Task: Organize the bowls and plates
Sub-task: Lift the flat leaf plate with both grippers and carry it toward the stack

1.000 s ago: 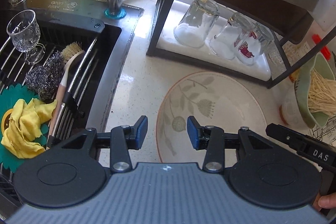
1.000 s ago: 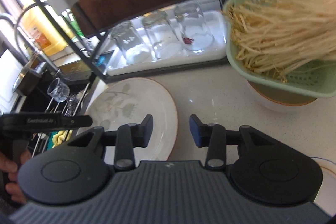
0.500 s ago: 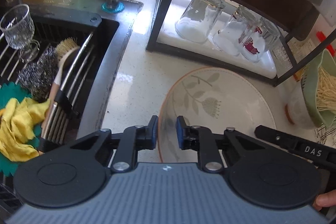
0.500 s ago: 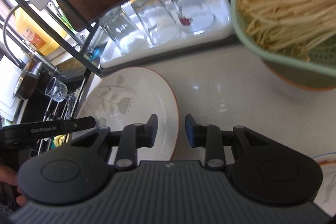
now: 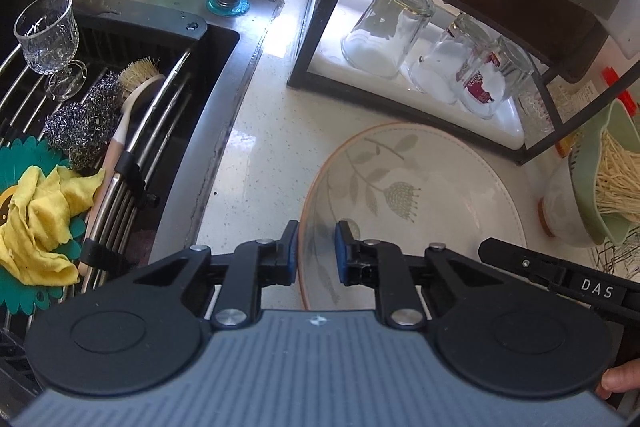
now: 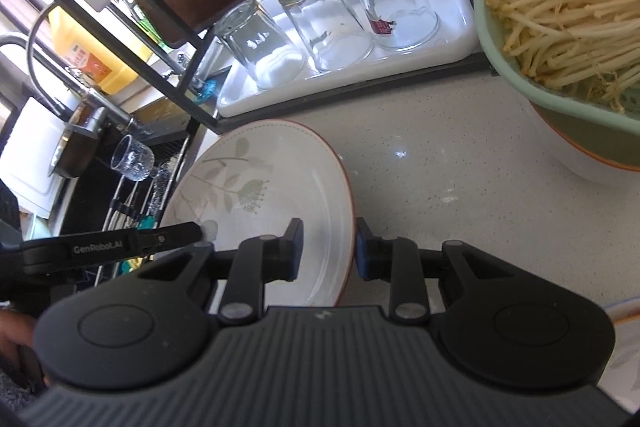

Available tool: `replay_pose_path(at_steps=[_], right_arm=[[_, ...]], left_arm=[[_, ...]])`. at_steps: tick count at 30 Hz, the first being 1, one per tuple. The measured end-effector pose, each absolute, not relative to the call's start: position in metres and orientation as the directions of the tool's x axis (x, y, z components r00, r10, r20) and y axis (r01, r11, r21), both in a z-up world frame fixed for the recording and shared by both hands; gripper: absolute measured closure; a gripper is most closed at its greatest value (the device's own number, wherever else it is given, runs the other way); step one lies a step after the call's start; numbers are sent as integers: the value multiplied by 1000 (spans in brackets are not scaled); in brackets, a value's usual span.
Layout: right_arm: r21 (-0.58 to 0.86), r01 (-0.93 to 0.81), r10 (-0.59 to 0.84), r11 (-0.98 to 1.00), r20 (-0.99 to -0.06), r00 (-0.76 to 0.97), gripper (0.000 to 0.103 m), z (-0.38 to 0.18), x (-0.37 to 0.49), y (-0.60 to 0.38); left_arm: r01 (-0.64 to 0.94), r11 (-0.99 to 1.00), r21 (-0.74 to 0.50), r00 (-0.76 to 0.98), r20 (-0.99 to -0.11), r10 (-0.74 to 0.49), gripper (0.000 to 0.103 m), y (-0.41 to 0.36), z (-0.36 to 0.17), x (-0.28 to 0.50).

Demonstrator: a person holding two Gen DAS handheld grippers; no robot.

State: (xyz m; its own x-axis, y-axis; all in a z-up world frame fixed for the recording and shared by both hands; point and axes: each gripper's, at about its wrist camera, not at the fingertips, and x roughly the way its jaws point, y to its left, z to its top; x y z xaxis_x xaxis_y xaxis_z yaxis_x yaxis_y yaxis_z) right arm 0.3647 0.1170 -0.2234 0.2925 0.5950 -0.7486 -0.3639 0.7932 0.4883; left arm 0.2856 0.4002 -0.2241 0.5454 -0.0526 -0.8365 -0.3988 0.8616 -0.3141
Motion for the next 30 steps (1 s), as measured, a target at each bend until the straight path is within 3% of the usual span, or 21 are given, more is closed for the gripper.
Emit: replay_pose_path(at_steps=[21,30], right_arm=[[501,-303,583,811,-736,344,73,-166,330,74],[483,-242,540,841,-752,378,73,-149,308,45]], left_arm=[[-326,882,-340,556,-823,-112,83,359,-152,258],[-240,888,-393,553,-807,-207,82,337,-141,255]])
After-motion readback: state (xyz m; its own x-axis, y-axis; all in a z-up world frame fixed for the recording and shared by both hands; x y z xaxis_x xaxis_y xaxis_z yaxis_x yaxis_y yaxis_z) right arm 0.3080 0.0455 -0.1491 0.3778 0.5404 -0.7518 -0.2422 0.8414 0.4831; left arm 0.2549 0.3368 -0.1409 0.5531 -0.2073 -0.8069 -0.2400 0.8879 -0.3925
